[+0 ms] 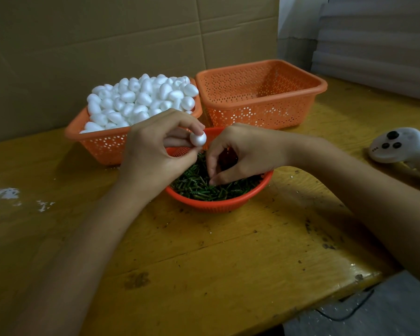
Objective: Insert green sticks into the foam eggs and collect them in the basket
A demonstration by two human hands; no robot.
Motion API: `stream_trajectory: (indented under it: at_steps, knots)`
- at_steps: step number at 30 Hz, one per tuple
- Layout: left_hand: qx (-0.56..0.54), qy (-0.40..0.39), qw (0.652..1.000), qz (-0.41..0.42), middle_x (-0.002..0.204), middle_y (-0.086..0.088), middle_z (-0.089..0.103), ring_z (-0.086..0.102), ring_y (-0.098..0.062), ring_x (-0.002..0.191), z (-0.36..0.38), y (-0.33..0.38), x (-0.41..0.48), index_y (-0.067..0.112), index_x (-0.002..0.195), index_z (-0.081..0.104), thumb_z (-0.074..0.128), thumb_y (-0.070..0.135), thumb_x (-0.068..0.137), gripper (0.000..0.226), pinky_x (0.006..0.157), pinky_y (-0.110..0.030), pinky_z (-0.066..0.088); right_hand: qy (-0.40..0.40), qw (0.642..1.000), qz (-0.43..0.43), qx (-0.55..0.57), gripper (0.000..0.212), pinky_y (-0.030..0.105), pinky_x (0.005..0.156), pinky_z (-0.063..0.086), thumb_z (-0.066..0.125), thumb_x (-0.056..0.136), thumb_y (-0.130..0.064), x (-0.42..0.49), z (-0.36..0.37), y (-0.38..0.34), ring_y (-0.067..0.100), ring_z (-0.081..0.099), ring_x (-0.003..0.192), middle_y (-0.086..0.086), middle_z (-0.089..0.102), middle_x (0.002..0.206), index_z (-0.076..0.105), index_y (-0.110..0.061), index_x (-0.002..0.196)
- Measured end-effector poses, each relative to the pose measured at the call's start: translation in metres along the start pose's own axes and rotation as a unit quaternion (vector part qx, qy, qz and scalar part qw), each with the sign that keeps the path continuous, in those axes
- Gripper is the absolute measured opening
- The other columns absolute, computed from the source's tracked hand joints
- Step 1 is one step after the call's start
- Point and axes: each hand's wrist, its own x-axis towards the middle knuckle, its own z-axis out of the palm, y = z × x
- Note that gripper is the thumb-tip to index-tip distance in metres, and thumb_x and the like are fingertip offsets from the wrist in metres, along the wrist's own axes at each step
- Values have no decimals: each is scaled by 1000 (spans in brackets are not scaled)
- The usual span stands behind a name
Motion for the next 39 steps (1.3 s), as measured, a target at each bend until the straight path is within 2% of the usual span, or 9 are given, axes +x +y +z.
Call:
stream_trajectory:
  at_steps: [7,11,20,27,39]
  knots:
    - [3,6,1000,3,107,-8,75,77,-11,97,-1,1,0,-1,97,72,86,-5,81,22,84,-30,64,3,1000,1,8,3,27,84,51,82,88,-26,0,1,0,2,69,82,-15,76,86,80,-24,90]
    - [24,8,999,24,110,-8,71,75,-9,98,-1,1,1,1,95,72,86,-6,80,22,84,-27,63,5,1000,-1,1,4,31,86,52,82,88,-27,0,1,0,4,69,84,-14,77,88,81,-24,91]
    - [25,10,999,25,106,-11,70,74,-7,97,-1,2,1,2,97,70,83,-10,79,25,85,-25,63,3,1000,0,1,4,31,87,51,82,88,-26,0,1,0,3,69,85,-14,76,88,80,-23,91]
    - [21,6,999,26,106,-9,73,76,-13,99,0,1,1,3,99,71,81,-10,82,24,86,-32,64,4,1000,-3,3,5,33,86,52,82,88,-26,0,0,0,4,70,85,-14,77,88,80,-23,91]
    - [31,-16,998,53,107,-10,74,74,-18,105,-1,0,1,0,99,75,76,-14,83,21,86,-33,64,2,1000,-5,-1,5,36,87,52,81,88,-25,0,0,0,6,70,86,-12,77,89,80,-22,92]
